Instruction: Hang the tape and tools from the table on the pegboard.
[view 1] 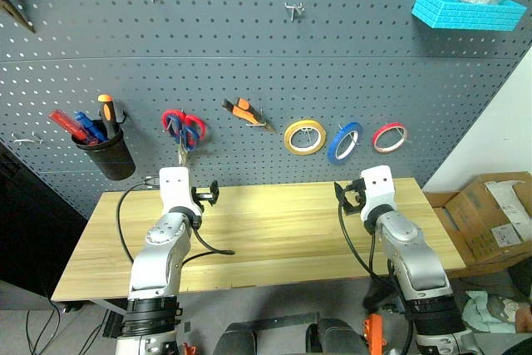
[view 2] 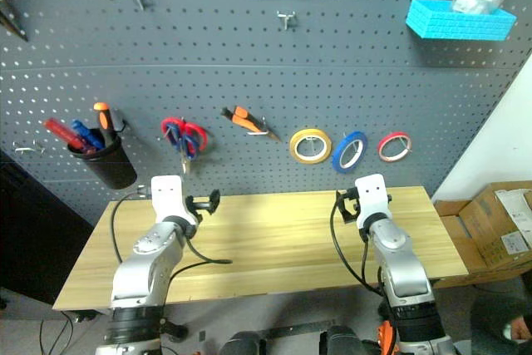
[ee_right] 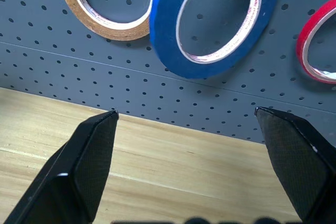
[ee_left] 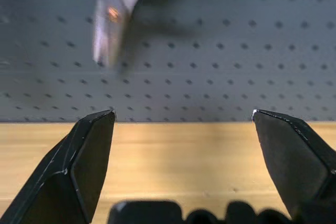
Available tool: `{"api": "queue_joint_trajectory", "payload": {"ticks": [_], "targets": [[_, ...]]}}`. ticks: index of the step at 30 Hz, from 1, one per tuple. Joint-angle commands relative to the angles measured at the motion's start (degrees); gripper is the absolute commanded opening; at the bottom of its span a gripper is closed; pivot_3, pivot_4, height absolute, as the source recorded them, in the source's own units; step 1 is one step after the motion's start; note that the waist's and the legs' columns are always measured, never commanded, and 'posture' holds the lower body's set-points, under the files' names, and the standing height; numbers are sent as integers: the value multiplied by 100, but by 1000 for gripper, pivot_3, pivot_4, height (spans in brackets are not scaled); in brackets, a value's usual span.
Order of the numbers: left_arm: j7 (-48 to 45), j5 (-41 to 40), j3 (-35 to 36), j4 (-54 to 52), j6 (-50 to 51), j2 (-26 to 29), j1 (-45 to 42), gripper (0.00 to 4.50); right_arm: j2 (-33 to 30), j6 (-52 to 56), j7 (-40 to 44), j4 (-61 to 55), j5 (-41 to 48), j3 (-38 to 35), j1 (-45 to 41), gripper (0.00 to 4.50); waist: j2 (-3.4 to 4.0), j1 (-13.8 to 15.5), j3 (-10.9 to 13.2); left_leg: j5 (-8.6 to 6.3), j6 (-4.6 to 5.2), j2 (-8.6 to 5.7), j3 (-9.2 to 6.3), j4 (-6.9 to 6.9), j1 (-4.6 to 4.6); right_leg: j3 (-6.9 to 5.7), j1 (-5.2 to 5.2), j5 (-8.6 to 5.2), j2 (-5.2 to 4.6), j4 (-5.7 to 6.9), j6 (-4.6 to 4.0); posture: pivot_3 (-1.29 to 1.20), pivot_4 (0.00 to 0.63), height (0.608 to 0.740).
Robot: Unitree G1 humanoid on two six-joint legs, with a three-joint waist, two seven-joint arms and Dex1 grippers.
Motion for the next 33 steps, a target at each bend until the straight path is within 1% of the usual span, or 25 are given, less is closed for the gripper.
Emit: {"api": "queue_joint_trajectory", "payload": {"ticks": [1, 20, 24, 33], "targets": [[-52, 12, 76, -88, -41, 80, -119, 4465, 13, -188, 17, -4, -38, -17, -168, 4500, 0, 1, 0, 0, 0, 0, 0, 0, 0, 0, 0, 0, 0, 0, 0, 139, 22, 740], [-110, 49, -90, -186, 54, 4, -41, 4465, 63, -207, -13, -9, -141, 5, -131, 4500, 2, -2, 1, 0, 0, 0, 0, -1, 0, -1, 0, 0, 0, 0, 0, 123, 43, 740], [-121, 59, -162, -308, 79, -50, 106, 4465, 64, -219, -2, -91, -163, 41, 5, 4500, 2, -3, 0, 0, 0, 0, -1, -1, 0, 0, 0, 0, 0, 0, 0, 115, 28, 740], [-171, 28, -170, -351, 132, -39, 65, 4465, 81, -229, -8, -98, -180, 13, -3, 4500, 2, -2, 0, 0, 0, 0, -1, 0, 1, -1, 0, 0, 0, 0, -1, 116, 18, 740]]}}
